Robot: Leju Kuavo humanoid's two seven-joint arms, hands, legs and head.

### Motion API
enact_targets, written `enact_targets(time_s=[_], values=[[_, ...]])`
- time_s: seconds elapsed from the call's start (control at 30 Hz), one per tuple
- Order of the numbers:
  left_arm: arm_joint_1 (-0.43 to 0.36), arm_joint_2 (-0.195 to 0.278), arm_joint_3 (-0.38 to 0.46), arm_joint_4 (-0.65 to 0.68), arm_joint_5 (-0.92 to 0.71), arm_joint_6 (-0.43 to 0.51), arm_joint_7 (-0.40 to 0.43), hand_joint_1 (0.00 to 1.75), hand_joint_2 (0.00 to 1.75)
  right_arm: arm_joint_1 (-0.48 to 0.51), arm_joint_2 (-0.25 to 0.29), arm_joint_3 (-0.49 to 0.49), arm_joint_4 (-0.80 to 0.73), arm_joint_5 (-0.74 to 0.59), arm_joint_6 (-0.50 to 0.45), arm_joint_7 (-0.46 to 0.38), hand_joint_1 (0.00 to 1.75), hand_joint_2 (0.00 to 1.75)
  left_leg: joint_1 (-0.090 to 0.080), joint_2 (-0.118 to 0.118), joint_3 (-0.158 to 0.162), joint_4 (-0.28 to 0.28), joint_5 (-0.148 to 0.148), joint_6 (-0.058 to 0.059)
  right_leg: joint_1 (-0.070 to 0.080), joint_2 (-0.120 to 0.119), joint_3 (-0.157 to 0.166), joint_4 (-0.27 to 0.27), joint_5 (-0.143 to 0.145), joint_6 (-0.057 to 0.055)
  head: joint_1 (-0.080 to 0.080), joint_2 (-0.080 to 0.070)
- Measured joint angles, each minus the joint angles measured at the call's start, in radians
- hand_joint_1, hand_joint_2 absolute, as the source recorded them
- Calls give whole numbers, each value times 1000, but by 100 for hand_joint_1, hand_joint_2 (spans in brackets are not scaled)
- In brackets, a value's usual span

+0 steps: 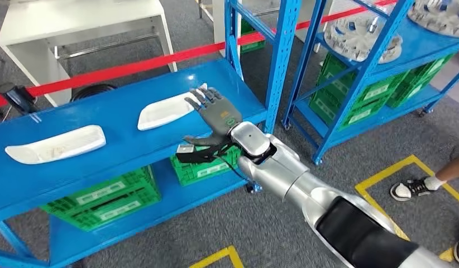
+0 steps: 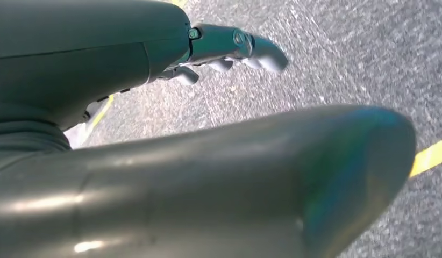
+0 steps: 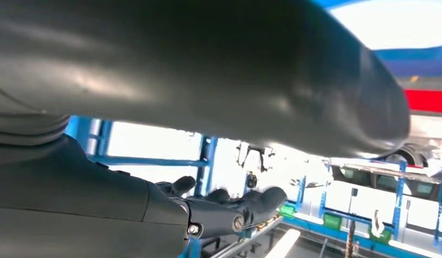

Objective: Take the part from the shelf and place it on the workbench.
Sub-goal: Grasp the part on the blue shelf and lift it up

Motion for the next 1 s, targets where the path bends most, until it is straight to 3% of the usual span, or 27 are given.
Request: enact_targets(time_s=[0.07,0.13,0.17,0.2,0.23,0.3,0.37,0.47,0.53,0.63,0.7,0.73,0.77,0.83,0.87,0.9,1.0], values=[[-4,0,0,-1,-2,2,2,0,0,-4,8,-4,0,-3,0,-5,0,0,5,0,21,-5,-10,6,-4,-3,-56,92,-22,10,2,0],[-8,1,0,-1,-4,3,4,0,0,-1,17,-5,0,-4,4,-9,0,0,7,-1,36,-4,-25,8,-11,-5,-143,203,-67,20,4,0],[-9,1,0,-1,-7,3,7,0,0,3,21,-5,0,-5,6,-12,0,0,8,-2,46,-4,-35,6,-14,-6,-180,232,-82,24,4,0],[-9,1,0,0,-10,3,9,0,0,6,24,-5,0,-5,8,-14,0,0,9,-4,57,-4,-45,3,-16,-7,-202,232,-81,26,4,0],[-9,0,0,0,-12,4,12,0,0,8,27,-5,0,-7,10,-15,0,0,11,-5,70,-3,-56,-1,-18,-8,-208,197,-55,27,4,0],[-9,-1,0,1,-13,6,17,0,0,10,32,-5,0,-9,10,-18,0,0,14,-7,99,-2,-80,-10,-20,-12,-190,72,51,29,4,0],[-11,-2,0,1,-13,8,20,0,0,14,37,-4,1,-11,10,-19,0,0,15,-9,113,-2,-100,-24,-16,-16,-173,-6,105,22,4,0],[-12,-3,0,0,-13,11,23,0,0,18,48,-5,1,-12,8,-21,0,0,14,-7,123,4,-111,-46,-14,-14,-159,-17,105,-6,4,0],[-13,-3,0,0,-16,10,23,0,0,19,55,-7,1,-14,5,-21,0,0,15,-3,105,52,-117,-55,-16,-12,-138,-22,98,-23,3,0],[-16,-4,0,1,-25,9,22,0,0,26,66,-8,1,-18,3,-19,0,0,16,0,-12,228,-172,-62,-15,-10,-110,-27,76,-36,0,0],[-16,-4,0,1,-30,7,23,0,0,38,71,-8,1,-23,2,-17,0,0,16,0,-76,282,-194,-63,-13,-7,-86,-27,55,-37,0,0],[-15,-4,0,1,-32,6,24,0,0,44,75,-9,1,-25,2,-16,0,0,16,0,-85,262,-177,-61,-13,-6,-72,-27,44,-36,0,0],[-16,-4,0,1,-32,5,25,0,0,49,80,-9,1,-27,2,-16,0,0,16,0,-81,212,-139,-58,-13,-5,-56,-28,33,-34,0,0],[-18,-4,0,1,-34,5,26,0,0,54,94,-9,0,-28,4,-15,0,0,14,2,-61,87,-33,-49,-12,-3,-32,-28,10,-27,-1,0],[-20,-4,0,1,-37,4,27,0,0,56,101,-10,0,-29,8,-14,0,0,11,2,-52,46,-1,-44,-11,-2,-24,-29,0,-21,-2,0],[-22,-4,0,0,-40,3,27,0,0,57,109,-10,-1,-31,13,-13,0,0,8,3,-47,24,17,-38,-11,-1,-18,-32,-7,-15,-2,0],[-32,-5,-1,0,-49,1,26,0,0,57,129,-11,-9,-37,26,-16,0,0,7,2,-27,13,12,-19,-10,0,-4,-30,-10,5,-2,0]])
